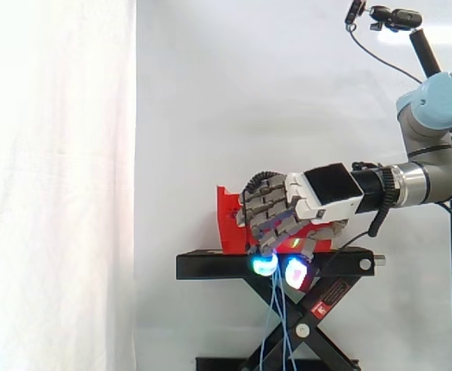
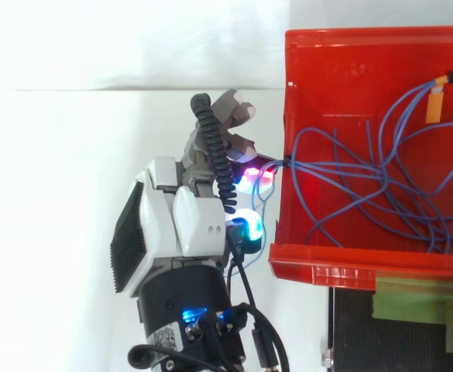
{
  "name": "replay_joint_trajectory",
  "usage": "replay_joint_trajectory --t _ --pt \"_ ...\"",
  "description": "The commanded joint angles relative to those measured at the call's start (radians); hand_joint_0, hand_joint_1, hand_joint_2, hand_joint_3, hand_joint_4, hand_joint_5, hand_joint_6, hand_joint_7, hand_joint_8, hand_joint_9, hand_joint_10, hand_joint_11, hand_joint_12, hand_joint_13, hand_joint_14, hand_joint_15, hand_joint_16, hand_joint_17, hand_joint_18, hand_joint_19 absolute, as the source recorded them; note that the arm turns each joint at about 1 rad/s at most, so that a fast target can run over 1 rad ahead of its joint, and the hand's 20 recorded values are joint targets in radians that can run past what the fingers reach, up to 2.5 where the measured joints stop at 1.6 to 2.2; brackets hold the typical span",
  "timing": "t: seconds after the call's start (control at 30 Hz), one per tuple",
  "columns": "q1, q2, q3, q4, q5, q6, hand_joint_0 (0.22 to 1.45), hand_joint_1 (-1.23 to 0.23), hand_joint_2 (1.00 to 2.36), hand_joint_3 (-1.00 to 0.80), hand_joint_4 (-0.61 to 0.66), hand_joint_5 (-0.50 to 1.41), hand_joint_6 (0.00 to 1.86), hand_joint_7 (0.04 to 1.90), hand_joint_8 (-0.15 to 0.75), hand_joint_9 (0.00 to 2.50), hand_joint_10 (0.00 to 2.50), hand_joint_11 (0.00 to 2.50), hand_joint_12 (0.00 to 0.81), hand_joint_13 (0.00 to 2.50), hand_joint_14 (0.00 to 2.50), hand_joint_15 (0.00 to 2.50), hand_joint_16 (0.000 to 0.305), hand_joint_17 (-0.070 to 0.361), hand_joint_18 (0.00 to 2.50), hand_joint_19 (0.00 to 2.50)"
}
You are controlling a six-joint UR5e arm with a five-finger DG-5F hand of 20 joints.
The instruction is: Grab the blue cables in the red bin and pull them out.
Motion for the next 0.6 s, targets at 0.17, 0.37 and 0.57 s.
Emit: replay_joint_trajectory --t 0.17,0.37,0.57 --pt "-0.002 0.000 0.001 0.049 -0.020 -0.020 0.74 -0.90 1.00 -1.00 0.09 0.85 0.14 0.78 0.257 0.85 0.02 1.16 0.361 0.65 0.02 0.55 0.045 0.102 0.45 0.40" --pt "-0.002 0.000 -0.001 0.061 -0.029 -0.039 0.74 -0.90 1.00 -1.00 0.10 0.86 0.12 0.78 0.257 0.85 0.02 1.16 0.362 0.65 0.02 0.56 0.045 0.102 0.45 0.40" --pt "-0.002 0.000 -0.001 0.075 -0.032 -0.060 0.74 -0.90 1.00 -1.00 0.10 0.86 0.07 0.80 0.255 0.85 0.02 1.17 0.360 0.65 0.02 0.55 0.045 0.102 0.45 0.40"
